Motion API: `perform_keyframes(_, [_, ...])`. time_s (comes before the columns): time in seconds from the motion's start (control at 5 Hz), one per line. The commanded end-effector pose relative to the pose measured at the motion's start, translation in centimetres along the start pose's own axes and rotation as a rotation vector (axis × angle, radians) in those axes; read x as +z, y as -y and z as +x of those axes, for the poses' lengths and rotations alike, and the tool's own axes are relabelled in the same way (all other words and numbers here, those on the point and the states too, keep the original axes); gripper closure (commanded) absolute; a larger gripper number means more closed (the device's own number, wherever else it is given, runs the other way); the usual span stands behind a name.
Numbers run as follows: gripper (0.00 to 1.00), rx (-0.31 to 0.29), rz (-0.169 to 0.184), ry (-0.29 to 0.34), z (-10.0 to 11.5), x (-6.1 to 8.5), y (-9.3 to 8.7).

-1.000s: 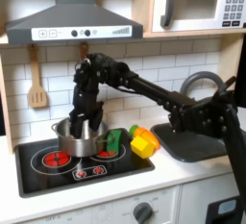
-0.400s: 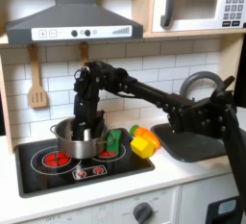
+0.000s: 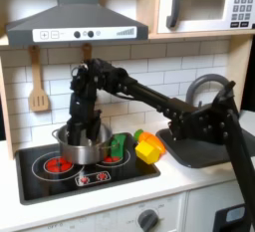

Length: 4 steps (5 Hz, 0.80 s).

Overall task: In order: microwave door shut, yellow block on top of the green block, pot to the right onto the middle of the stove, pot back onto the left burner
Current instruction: 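Drag the pot back onto the left burner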

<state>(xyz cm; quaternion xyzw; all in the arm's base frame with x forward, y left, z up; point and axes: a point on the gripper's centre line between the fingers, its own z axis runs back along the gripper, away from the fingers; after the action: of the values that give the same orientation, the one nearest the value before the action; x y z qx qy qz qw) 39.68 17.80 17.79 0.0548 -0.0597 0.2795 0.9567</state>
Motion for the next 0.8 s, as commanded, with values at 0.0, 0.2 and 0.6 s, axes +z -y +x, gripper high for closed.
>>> perform_keyframes(0.0, [0.0, 0.077, 0.029, 0.008, 1.0, 0.2, -2.2])
perform_keyframes(0.2, [0.0, 0.096, 0.035, 0.0, 0.9, 0.3, -3.4])
perform_keyframes(0.6, [0.0, 0.111, 0.04, -0.002, 1.0, 0.5, -4.2])
